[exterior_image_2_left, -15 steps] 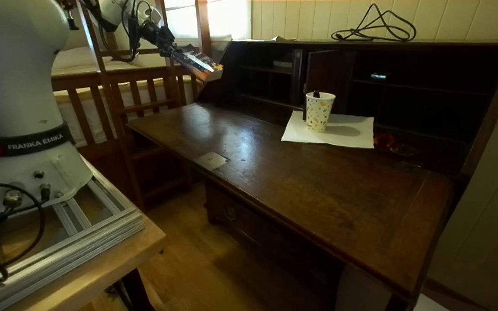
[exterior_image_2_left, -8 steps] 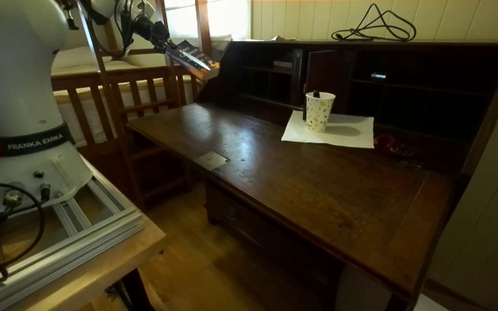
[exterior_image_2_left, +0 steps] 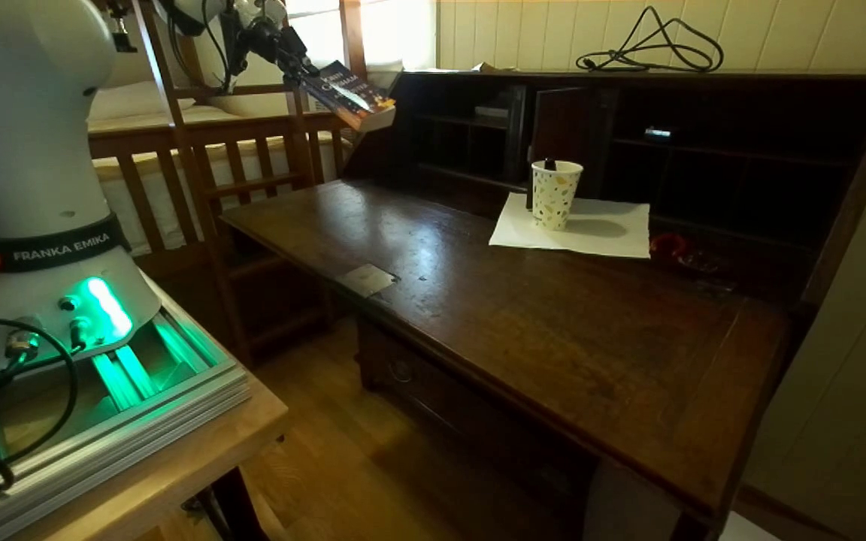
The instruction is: Move the blue book to the left then place it on the upper shelf of the cabinet.
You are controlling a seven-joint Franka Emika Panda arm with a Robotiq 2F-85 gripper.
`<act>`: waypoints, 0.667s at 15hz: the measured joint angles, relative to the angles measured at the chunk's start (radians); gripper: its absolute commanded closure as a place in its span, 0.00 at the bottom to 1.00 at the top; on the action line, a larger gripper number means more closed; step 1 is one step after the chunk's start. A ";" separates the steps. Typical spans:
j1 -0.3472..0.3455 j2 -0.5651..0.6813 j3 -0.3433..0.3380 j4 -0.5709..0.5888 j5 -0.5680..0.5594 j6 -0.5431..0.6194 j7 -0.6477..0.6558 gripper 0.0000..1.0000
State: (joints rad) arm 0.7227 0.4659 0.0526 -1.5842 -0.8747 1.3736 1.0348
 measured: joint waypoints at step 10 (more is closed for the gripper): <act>-0.252 -0.329 0.117 -0.337 0.061 0.152 0.136 0.93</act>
State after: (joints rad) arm 0.4706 0.1367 0.1692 -1.9212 -0.8136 1.5253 1.1709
